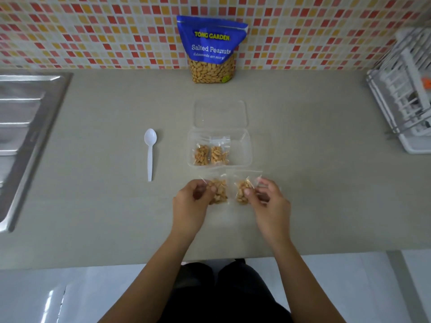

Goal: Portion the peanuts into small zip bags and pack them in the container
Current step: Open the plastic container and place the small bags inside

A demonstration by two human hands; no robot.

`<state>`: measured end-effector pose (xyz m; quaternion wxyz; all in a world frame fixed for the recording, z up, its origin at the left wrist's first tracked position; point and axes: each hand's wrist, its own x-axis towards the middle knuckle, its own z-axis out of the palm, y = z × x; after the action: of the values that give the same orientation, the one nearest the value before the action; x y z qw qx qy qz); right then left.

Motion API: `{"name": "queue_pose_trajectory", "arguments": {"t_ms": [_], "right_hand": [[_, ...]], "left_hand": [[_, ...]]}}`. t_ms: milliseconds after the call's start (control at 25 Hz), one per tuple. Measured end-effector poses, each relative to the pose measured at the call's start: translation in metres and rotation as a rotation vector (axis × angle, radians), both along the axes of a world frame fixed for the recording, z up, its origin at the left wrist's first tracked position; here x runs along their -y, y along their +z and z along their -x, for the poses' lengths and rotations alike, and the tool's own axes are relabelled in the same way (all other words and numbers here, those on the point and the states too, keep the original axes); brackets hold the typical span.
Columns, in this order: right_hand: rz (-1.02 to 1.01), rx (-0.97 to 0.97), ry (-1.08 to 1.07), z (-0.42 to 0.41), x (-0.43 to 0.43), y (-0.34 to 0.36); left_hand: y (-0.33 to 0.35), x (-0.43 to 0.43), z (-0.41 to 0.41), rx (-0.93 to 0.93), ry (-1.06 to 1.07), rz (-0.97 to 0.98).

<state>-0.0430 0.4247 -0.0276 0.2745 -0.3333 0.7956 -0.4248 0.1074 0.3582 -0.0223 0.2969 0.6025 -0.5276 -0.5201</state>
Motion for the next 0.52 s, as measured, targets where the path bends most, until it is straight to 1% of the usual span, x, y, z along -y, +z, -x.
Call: {"name": "queue_pose_trajectory", "arguments": {"t_ms": [80,120,280,440,520], "right_hand": [[0.052,-0.046,0.014,0.016,0.025,0.011],[0.033,-0.089,0.042,0.024,0.042,0.015],[-0.134,-0.247,0.19,0.04,0.097,0.012],[-0.291,-0.351,0.263,0.045,0.123,-0.006],[-0.332,-0.48,0.309,0.043,0.132,-0.011]], "left_hand": [[0.011,0.032,0.009,-0.026,0.031,0.048],[0.014,0.049,0.016,-0.01,0.032,0.063],[0.003,0.097,0.044,0.11,-0.025,0.009],[-0.017,0.113,0.054,0.264,-0.122,-0.033],[-0.02,0.118,0.057,0.365,-0.2,-0.027]]}}
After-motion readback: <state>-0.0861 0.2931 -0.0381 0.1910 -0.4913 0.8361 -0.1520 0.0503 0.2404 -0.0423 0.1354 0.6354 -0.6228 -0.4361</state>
